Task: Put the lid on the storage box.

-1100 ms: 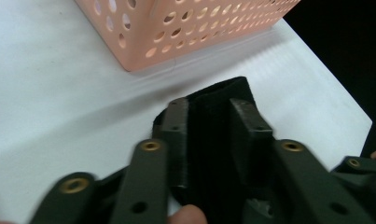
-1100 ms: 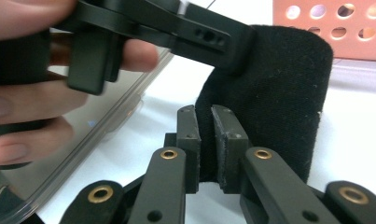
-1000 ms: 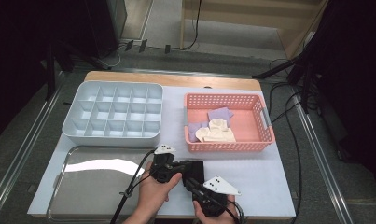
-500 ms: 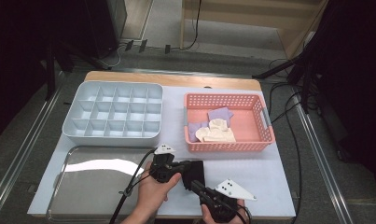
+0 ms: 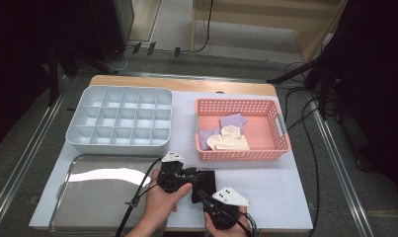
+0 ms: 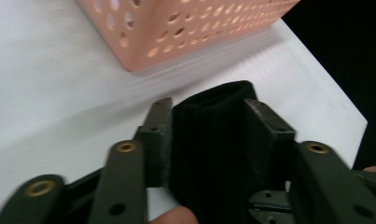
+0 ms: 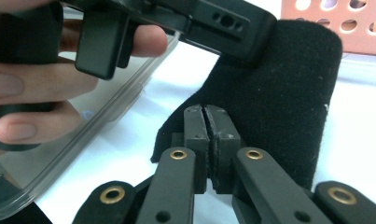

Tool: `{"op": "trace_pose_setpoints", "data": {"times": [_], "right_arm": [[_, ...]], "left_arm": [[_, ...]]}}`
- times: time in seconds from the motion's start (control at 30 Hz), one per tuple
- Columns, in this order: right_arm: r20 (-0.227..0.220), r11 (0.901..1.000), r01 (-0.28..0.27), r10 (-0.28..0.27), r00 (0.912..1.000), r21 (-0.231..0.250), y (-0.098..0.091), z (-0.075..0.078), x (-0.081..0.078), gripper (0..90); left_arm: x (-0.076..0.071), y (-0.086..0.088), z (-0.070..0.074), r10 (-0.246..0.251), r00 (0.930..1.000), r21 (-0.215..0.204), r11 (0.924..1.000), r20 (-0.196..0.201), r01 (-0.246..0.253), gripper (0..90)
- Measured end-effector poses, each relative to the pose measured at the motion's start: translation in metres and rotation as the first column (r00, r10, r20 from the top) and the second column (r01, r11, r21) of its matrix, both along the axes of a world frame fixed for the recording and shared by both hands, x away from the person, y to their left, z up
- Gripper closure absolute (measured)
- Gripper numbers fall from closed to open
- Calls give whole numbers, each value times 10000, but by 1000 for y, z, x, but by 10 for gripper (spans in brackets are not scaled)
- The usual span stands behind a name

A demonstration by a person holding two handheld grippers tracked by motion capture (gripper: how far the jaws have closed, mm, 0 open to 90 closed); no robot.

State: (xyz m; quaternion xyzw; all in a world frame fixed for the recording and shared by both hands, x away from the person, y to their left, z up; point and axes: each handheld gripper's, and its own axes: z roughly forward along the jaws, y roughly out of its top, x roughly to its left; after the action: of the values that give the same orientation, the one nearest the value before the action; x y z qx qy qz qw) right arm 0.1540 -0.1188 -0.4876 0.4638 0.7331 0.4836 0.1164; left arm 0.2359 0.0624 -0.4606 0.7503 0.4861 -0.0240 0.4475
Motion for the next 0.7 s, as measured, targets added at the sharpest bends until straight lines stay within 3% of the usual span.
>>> {"op": "trace_pose_setpoints", "data": {"times": [0.17, 0.23, 0.33, 0.43, 0.53, 0.7], "right_arm": [[-31, 10000, 34, -34, 10000, 63, -2, -1, 1, 885], [-21, 9999, 67, -67, 10000, 82, -3, -1, 1, 886], [-15, 9999, 96, -96, 10000, 69, -4, -1, 2, 888], [20, 9999, 120, -120, 9999, 32, -4, -1, 1, 893], [27, 9998, 176, -176, 9998, 1, -4, -2, 1, 900], [17, 9998, 203, -203, 9998, 4, -4, -3, 1, 900]], "left_arm": [[3, 2, -5, -81, 9988, 168, 9998, -482, 89, 387], [5, 2, -8, -122, 9967, 17, 9999, -809, 123, 349], [7, -1, -14, -403, 9904, -194, 9991, -1324, 380, 345], [7, -2, -16, -384, 9883, -389, 9987, -1473, 330, 346], [9, -2, -19, -594, 9809, -747, 9961, -1854, 462, 421], [7, -4, -18, -745, 9816, -919, 9940, -1756, 590, 611]]}}
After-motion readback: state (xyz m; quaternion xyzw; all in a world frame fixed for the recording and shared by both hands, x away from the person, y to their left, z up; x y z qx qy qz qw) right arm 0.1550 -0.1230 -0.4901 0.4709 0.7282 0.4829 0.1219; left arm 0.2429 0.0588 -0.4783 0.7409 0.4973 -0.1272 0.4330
